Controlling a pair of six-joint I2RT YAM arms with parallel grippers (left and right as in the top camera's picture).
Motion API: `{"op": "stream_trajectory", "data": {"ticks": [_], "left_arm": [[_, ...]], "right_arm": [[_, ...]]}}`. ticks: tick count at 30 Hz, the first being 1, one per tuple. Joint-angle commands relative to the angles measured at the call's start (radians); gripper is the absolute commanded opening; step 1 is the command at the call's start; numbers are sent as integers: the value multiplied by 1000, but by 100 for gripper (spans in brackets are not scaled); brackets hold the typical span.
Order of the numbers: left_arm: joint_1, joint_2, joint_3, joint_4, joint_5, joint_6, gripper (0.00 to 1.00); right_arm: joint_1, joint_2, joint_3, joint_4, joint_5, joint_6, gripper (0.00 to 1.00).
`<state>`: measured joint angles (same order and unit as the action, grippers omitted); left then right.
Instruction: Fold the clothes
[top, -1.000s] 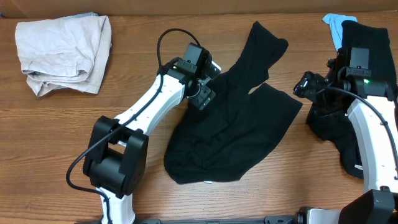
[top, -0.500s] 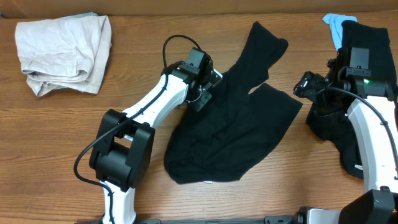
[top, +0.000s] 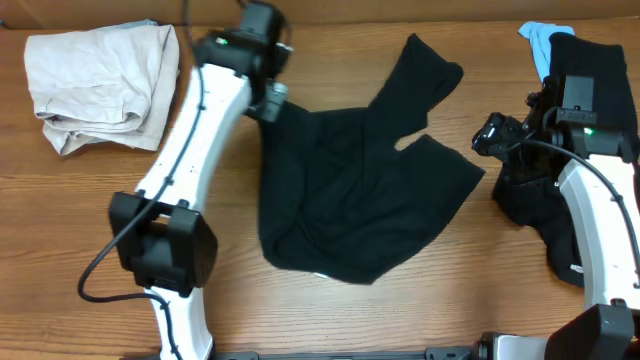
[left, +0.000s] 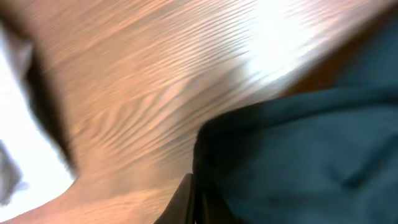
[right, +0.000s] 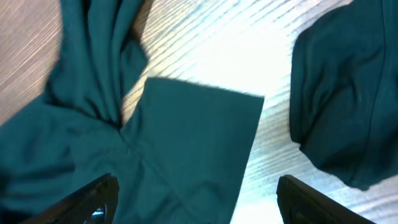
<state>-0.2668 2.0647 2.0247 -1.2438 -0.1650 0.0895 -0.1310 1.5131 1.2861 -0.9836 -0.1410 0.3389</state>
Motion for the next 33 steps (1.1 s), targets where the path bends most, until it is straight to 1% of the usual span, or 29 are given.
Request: {"op": "stream_trajectory", "data": {"ticks": [1,4,6,7,8,10,11,12,14,15,17,22,27,31,33], "left_arm": [[88,0,6,-72,-72,-82,4],[169,8,-6,-122,-72,-129,4],[223,8,-23,-113,-71,-158,5],[265,8,-35,-91,-70,-185,11],[288,8,-42,-73,-62,-200,19],[325,8,-52,-34,-1,-202,33],[338,8,-53,-21,41,-202,41],[353,8,-53,-3,103,-201,65],[353,8,-53,3,132,-201,77],[351,8,-53,2,137,-201,80],[342,8,-53,-4,140,-201,83],[323,4,-51,-18,140,-197,85],[308,2,-51,-27,140,-194,85],[294,2,-51,-22,140,-194,85],[289,2,-51,-19,141,-194,85]], "right_arm": [[-4,2,-35,19,9,-7,85],[-4,2,-57,56,3,-7,85],[-4,2,-74,92,-13,-7,85],[-3,2,-93,132,-32,-7,85],[0,3,-103,155,-41,-8,85],[10,9,-117,193,-58,-9,85],[20,16,-121,215,-72,-17,84],[46,39,-122,256,-97,-33,83],[82,70,-122,298,-98,-33,81],[106,89,-122,320,-96,-33,80],[155,138,-122,361,-84,-32,79],[238,264,-122,389,35,0,75],[270,370,-122,403,35,2,71],[281,413,-122,407,36,18,65],[282,428,-122,407,35,31,59]]}}
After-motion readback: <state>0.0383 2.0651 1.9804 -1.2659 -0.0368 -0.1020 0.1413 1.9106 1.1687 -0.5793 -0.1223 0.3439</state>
